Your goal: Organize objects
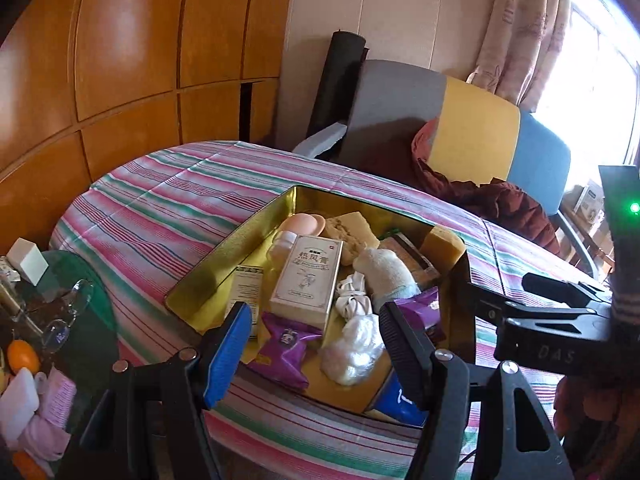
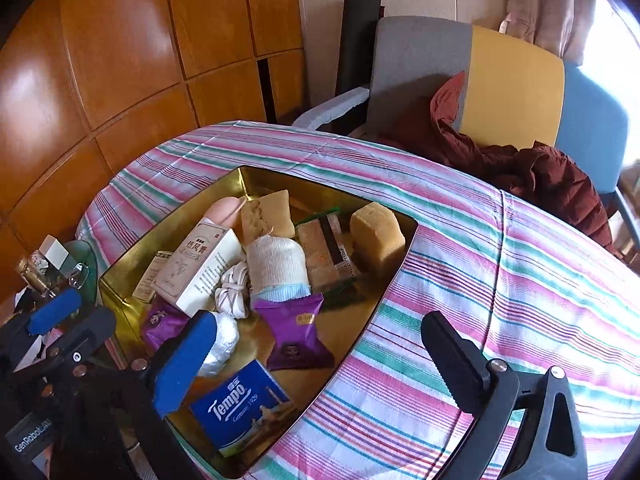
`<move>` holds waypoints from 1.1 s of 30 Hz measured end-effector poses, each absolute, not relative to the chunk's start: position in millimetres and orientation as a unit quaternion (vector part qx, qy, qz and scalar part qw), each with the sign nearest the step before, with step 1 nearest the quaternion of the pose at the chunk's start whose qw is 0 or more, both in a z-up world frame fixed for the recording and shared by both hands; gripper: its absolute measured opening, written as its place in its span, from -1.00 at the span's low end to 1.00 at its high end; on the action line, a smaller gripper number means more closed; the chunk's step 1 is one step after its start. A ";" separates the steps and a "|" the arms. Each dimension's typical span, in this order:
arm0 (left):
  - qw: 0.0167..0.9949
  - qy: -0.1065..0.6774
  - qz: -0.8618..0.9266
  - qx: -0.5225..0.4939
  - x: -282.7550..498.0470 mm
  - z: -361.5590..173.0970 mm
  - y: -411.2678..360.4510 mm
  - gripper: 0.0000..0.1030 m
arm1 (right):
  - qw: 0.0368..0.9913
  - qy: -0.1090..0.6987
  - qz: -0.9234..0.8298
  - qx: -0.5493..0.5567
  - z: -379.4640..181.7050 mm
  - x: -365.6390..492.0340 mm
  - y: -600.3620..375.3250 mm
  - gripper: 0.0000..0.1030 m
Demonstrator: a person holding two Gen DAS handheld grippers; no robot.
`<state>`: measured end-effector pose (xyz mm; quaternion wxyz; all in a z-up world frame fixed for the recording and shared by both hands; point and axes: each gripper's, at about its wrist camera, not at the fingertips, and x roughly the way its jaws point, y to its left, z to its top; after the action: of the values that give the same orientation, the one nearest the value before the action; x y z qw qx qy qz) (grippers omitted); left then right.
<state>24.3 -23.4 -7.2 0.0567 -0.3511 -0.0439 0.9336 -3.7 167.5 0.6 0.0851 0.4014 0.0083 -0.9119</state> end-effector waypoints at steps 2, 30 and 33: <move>0.049 -0.043 0.934 -0.353 24.7 -6.0 -25.4 0.30 | 0.086 0.013 -0.913 0.398 2.7 1.7 163.8 0.99; -0.035 -0.014 0.932 -0.361 24.2 14.5 -33.6 0.30 | -0.038 -0.016 -0.930 0.364 28.2 32.3 160.0 0.99; -0.045 -0.011 0.933 -0.356 26.5 16.7 -33.3 0.30 | -0.046 -0.015 -0.927 0.372 27.3 31.0 159.6 0.99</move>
<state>26.5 -33.3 16.7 -0.0452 -0.3559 -0.0111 0.9334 31.0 159.6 27.3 -0.0459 0.3718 -0.0152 -0.9271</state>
